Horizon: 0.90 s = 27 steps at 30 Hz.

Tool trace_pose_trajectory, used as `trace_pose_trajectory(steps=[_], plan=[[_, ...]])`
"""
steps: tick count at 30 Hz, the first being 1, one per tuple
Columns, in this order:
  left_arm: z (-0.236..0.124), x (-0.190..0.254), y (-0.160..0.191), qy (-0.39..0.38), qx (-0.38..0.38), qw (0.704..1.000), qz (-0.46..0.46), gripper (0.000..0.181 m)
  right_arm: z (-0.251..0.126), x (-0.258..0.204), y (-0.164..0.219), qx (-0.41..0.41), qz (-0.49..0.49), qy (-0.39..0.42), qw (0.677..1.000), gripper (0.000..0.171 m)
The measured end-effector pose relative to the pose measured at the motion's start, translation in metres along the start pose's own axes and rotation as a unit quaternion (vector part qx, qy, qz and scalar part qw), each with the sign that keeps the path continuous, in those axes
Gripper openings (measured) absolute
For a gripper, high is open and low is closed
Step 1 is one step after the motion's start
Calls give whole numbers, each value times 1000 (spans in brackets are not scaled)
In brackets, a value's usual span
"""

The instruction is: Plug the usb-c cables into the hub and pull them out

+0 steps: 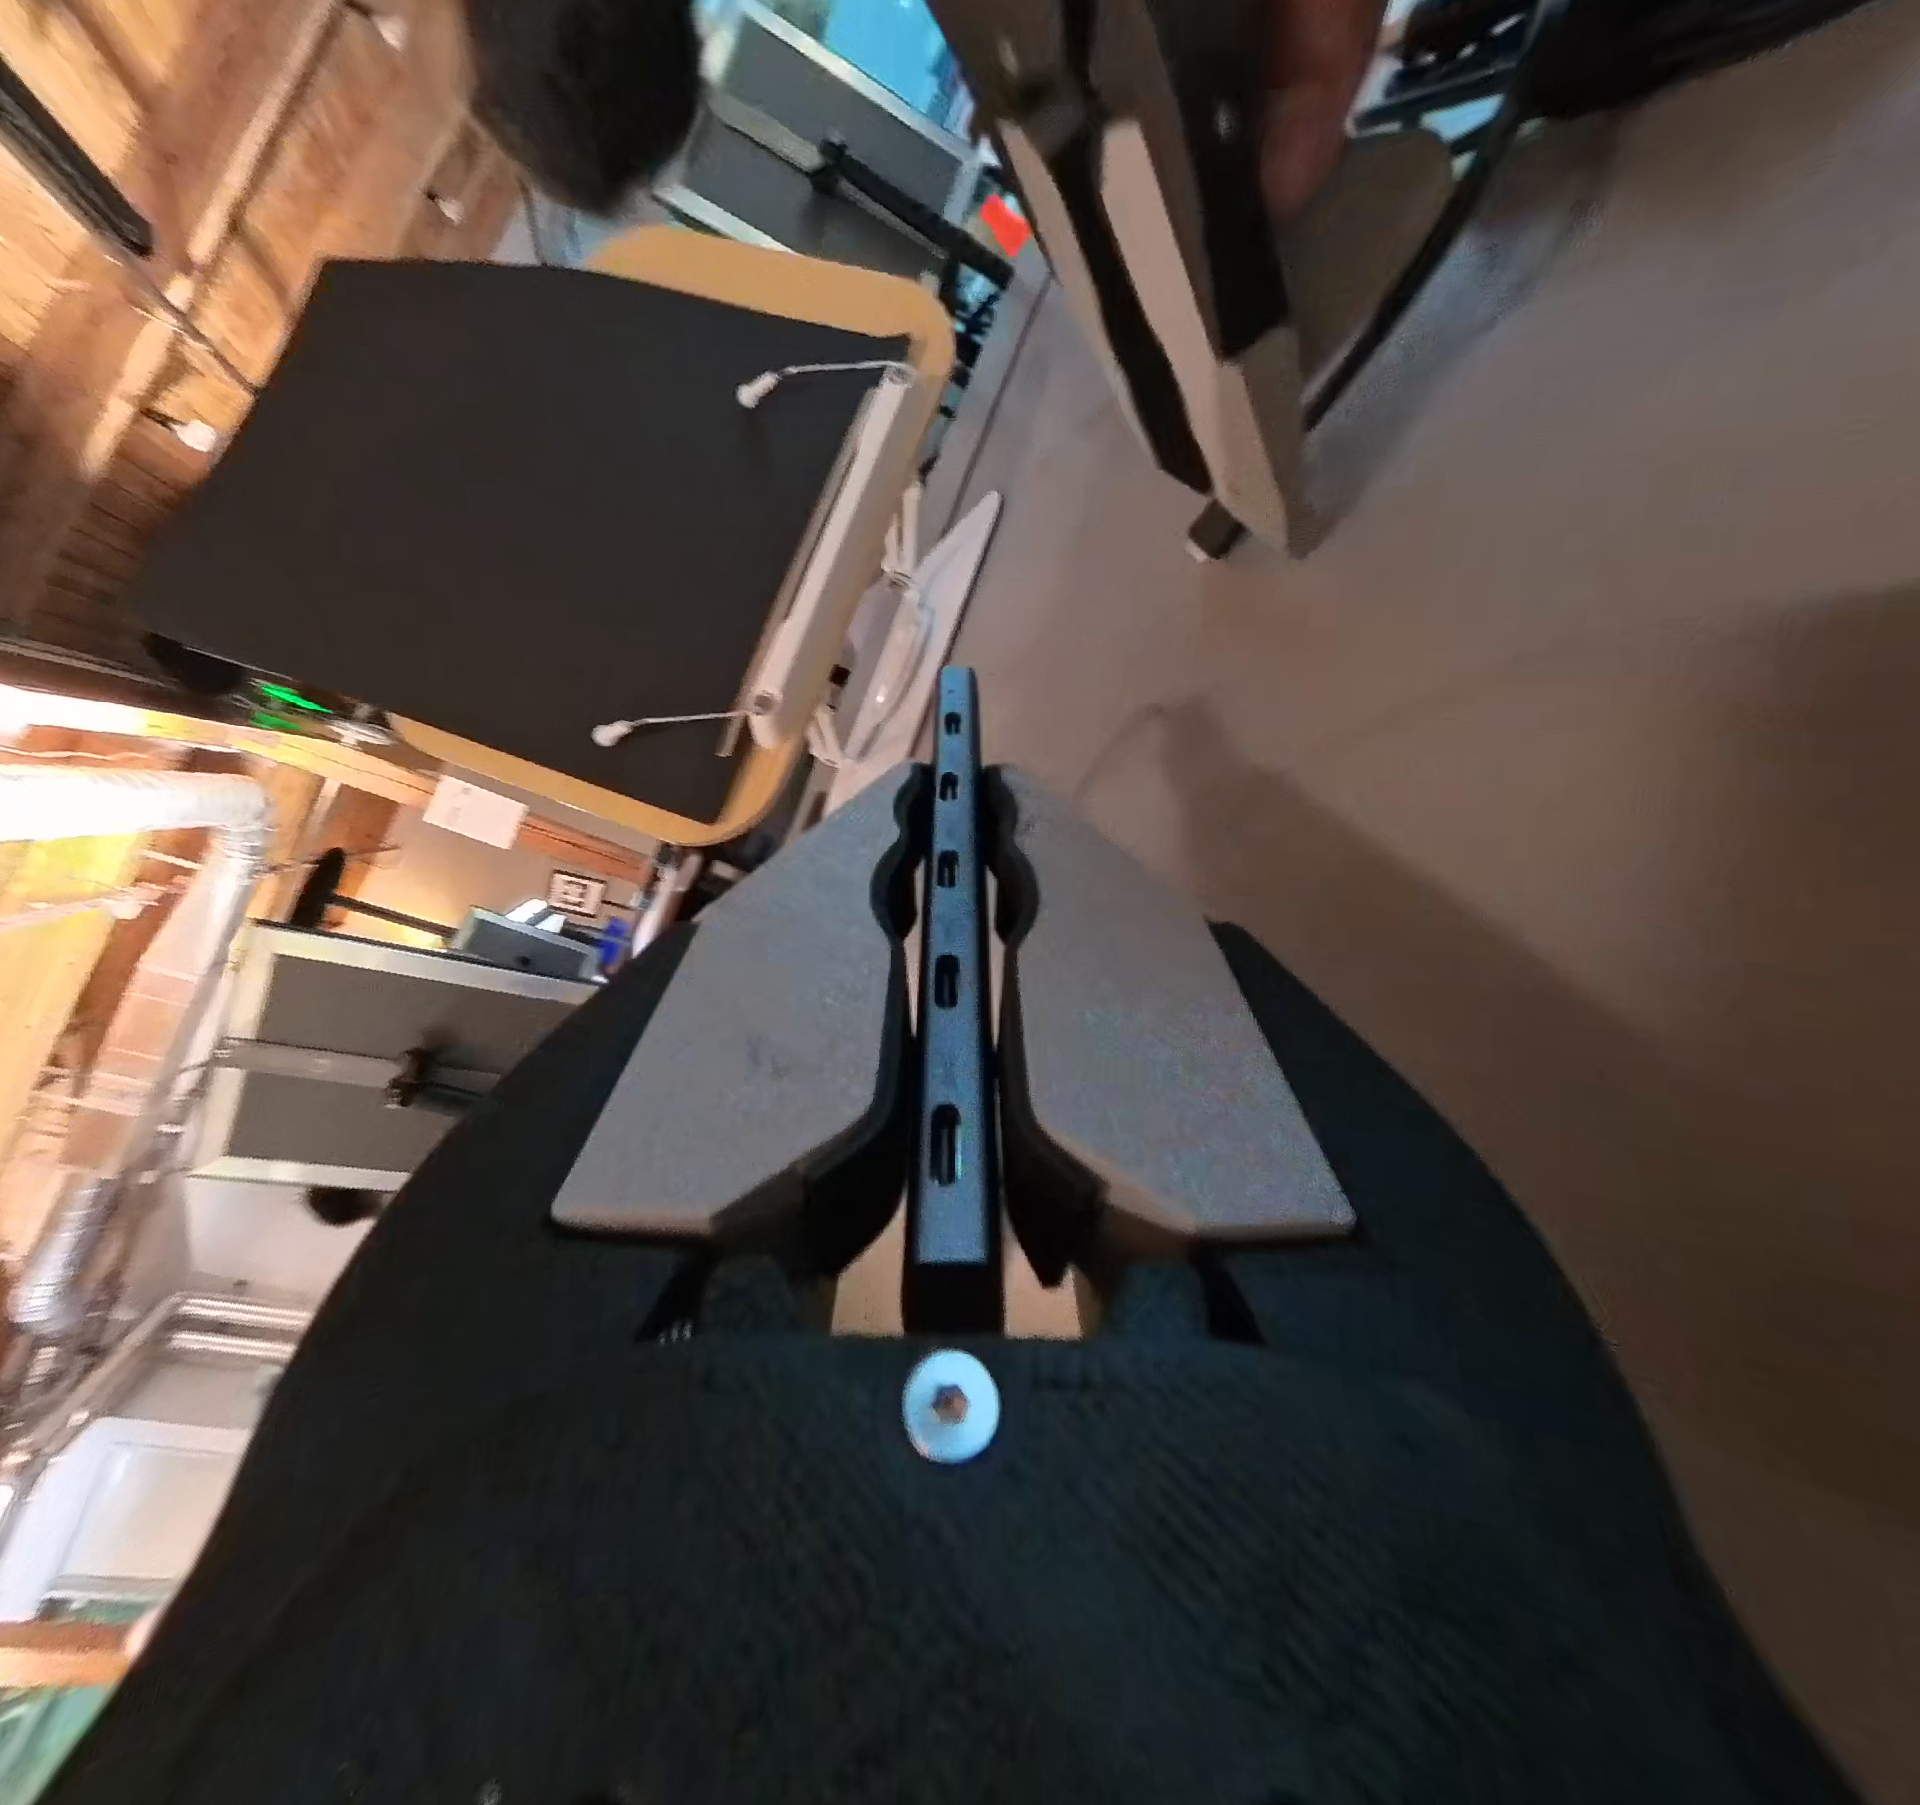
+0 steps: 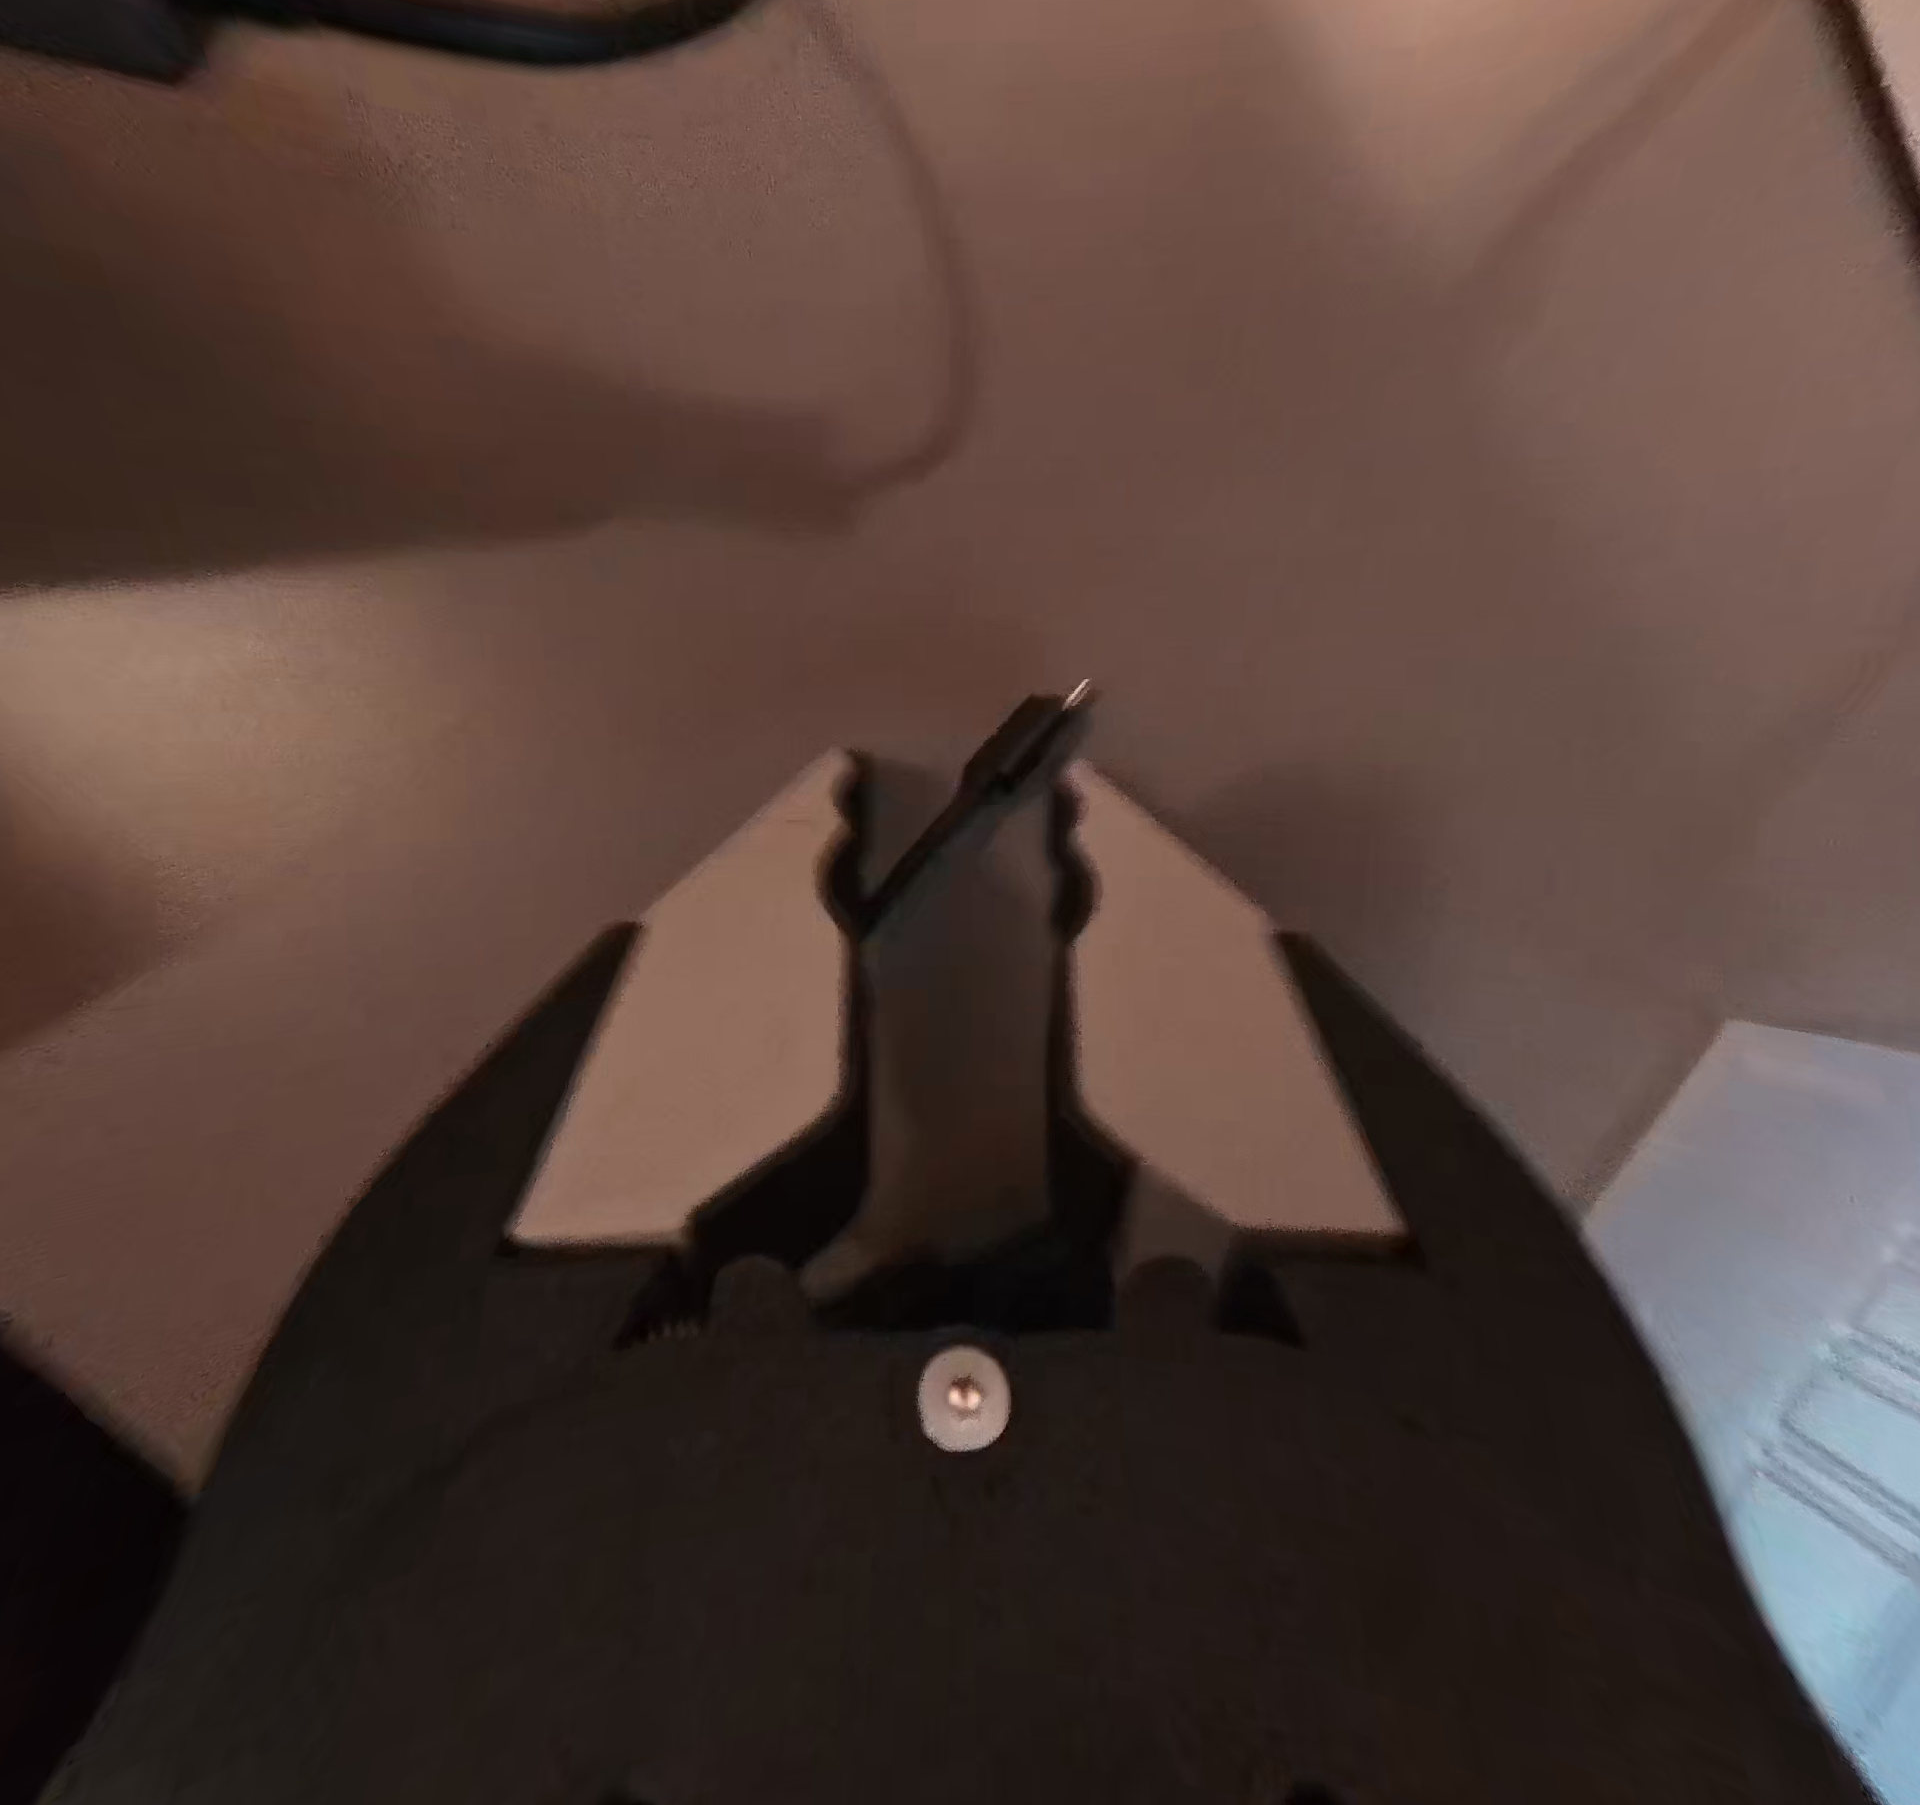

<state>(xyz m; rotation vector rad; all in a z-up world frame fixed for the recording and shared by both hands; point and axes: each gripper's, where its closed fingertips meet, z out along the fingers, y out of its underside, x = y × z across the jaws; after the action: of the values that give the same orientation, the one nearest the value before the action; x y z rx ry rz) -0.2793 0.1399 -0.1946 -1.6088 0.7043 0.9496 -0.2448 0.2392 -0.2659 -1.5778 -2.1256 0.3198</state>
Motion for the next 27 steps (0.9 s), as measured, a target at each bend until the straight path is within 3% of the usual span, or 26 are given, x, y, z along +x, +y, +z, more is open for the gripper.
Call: trace_pose_trajectory(steps=[1, 4, 10, 16, 24, 27], plan=[[-2, -3, -2, -13, 3, 1000, 8, 7, 5, 4, 0, 5, 13, -3, 1000, 21], [-2, -5, -1, -17, 0, 1000, 8, 7, 5, 7, 2, 23, 36, -35, 998, 16], [4, 1, 7, 2, -21, 1000, 1, 7, -21, -34, -12, 105, -13, -175, 979, 11], [3, 0, 1, -21, -21, 999, 37, 7, -54, -59, -31, 173, -77, -199, 961, 10], [4, -3, 3, -61, -46, 992, 104, 7, -89, -94, -54, 235, 11, -346, 908, 9], [5, 1, 4, -56, -50, 990, 121, 7, -84, -93, -56, 233, 42, -355, 905, 10]])
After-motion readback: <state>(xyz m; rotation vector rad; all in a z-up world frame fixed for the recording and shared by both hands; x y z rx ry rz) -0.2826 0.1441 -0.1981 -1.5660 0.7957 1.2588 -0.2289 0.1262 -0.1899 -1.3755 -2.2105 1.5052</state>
